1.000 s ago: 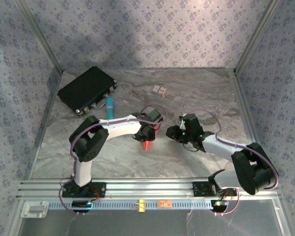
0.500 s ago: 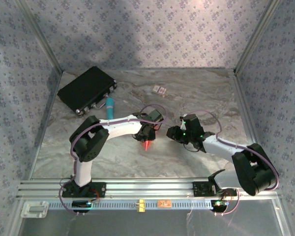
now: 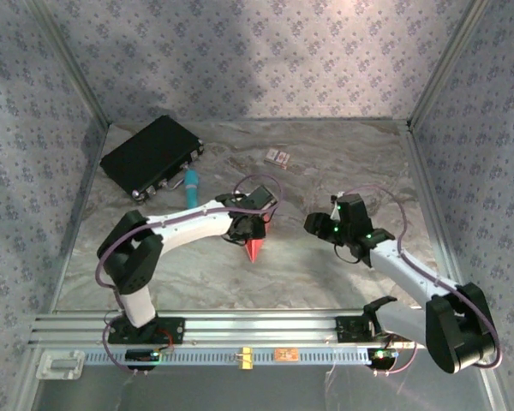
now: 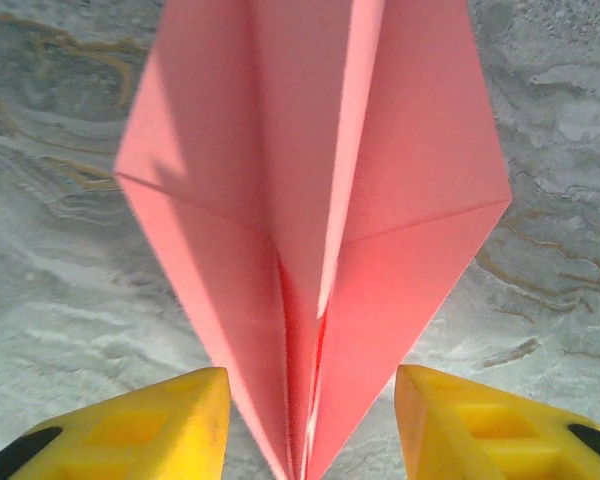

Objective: Fold a paper plane with a square sheet of paper (pick it up from the middle)
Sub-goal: Reset both arms

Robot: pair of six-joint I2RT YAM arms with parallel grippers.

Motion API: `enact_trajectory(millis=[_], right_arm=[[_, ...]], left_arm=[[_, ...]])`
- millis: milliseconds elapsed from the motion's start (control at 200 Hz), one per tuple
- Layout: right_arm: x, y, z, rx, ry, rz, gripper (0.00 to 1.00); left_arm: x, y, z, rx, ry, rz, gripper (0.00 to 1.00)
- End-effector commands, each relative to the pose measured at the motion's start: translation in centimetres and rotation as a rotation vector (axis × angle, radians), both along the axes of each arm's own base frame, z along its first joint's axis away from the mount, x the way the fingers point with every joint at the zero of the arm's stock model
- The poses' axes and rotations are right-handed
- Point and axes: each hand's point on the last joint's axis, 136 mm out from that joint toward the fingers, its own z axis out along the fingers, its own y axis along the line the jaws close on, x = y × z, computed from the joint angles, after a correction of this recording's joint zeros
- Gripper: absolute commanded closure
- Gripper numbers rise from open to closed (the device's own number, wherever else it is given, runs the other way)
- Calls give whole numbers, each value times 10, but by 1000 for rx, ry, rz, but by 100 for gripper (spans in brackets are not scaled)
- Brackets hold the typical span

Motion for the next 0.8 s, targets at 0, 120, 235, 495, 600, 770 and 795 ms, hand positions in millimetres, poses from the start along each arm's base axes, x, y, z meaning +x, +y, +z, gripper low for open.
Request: enact_trajectory(millis=[0, 120, 235, 495, 600, 770, 795], right_arm=[[7, -32, 22, -149, -56, -59, 44], [17, -77, 49, -313, -132, -211, 29], [29, -120, 70, -555, -213, -325, 22], [67, -174, 21, -888, -200, -290, 15], [82, -165, 9, -862, -276, -207, 15], [96, -156, 2, -784, -457, -153, 16], [98, -155, 3, -769, -500, -141, 17]], left_arm=[[4, 12, 27, -7, -97, 6, 51], [19, 41, 58, 31, -242, 9, 43], [40, 95, 82, 101, -347, 70, 31], [66, 248, 91, 247, -475, 342, 0], [66, 302, 87, 313, -450, 467, 0], [74, 331, 68, 436, -479, 445, 0], [76, 330, 64, 448, -488, 421, 0]])
